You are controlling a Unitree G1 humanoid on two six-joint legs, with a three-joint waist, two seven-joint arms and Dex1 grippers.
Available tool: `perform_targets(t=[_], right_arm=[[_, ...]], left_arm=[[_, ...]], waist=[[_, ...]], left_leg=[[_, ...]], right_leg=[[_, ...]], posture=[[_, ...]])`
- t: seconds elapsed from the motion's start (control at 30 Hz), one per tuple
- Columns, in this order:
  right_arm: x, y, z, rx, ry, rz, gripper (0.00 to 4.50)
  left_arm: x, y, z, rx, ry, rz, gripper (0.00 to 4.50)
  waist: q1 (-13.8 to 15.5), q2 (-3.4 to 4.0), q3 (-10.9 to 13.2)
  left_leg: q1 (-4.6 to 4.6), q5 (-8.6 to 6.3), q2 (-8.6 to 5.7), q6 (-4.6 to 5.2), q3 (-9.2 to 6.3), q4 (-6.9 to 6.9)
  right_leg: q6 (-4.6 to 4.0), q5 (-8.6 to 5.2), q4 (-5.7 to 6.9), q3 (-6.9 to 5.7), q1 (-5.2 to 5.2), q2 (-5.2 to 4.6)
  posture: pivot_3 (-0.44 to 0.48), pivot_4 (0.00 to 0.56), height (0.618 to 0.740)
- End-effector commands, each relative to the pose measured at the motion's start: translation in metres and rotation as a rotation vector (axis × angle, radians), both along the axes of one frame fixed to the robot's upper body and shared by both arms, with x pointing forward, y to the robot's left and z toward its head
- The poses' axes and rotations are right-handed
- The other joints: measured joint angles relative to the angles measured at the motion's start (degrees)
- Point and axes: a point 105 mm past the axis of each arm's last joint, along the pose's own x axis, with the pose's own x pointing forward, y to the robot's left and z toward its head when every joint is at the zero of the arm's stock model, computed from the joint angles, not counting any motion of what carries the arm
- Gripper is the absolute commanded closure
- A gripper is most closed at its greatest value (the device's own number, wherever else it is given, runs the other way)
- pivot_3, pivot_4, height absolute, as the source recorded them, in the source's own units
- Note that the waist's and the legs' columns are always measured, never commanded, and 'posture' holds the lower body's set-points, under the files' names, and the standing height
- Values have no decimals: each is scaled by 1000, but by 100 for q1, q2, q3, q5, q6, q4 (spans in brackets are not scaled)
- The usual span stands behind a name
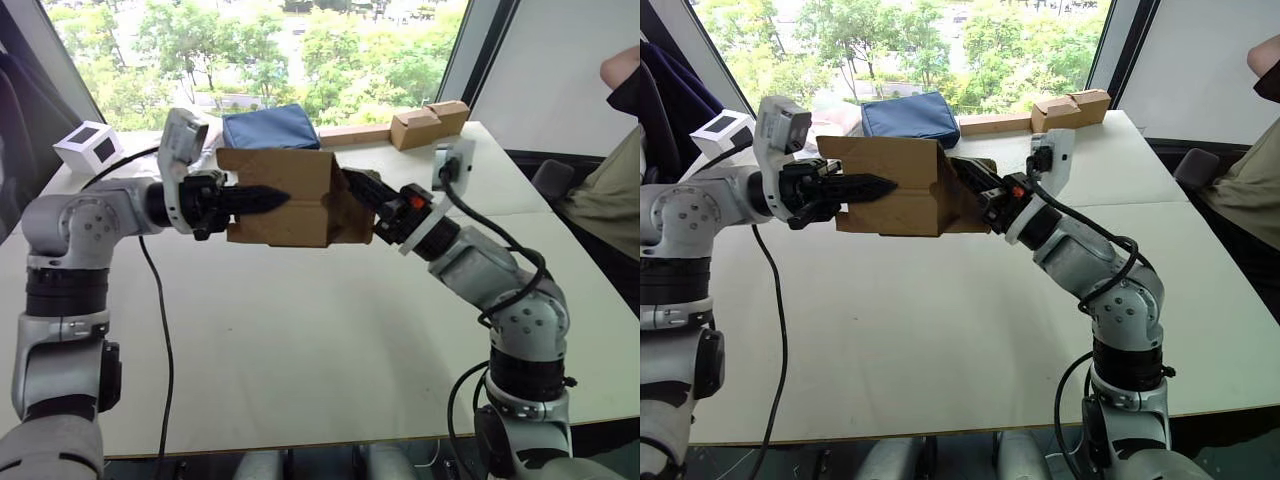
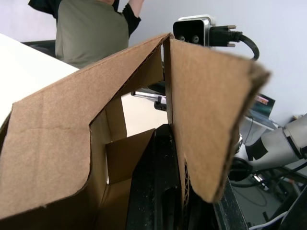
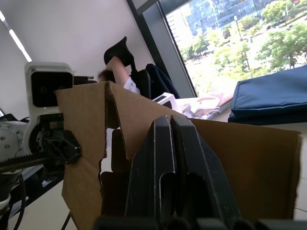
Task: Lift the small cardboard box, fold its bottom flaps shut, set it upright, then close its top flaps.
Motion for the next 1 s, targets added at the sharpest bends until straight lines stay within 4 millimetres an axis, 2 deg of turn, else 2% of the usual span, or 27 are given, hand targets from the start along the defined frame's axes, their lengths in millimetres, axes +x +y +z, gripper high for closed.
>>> perform_targets(t=[0.03, 0.3, 0.6, 0.73, 1.0], right_arm=[[-11, 10, 9, -11, -62, 60, 4466], [-8, 23, 2, -33, -71, 106, 4466], [-9, 27, 3, -10, -90, 111, 4466], [-18, 20, 5, -36, -116, 126, 4466], [-56, 3, 0, -219, -166, 267, 4466]], left_arm=[[-6, -1, 13, -24, -57, -20, 4500], [-8, 1, 16, -47, -52, -22, 4500], [-8, 7, 12, -39, -38, -4, 4500], [-5, 8, 12, -38, -39, 9, 4500], [0, 11, 12, -39, -42, 26, 4500]], waist=[[-1, 0, 0], [-3, 0, 0], [2, -1, 1], [4, -1, 1], [11, -3, 1]], left_leg=[[0, 0, 0, 0, 0, 1], [0, 0, 0, 0, 0, 2], [0, 0, 0, 0, 0, 2], [0, 0, -1, 0, 0, 3], [1, -2, -1, 3, 0, 4]], right_leg=[[0, 0, 2, 0, 0, 0], [0, 0, 3, 1, -2, 3], [-1, -1, 7, 3, -5, 6], [-1, -1, 7, 4, -5, 4], [-1, -2, 0, 3, -3, 4]], posture=[[0, 150, 737], [0, 150, 737], [0, 150, 737], [0, 150, 737], [0, 150, 737]])
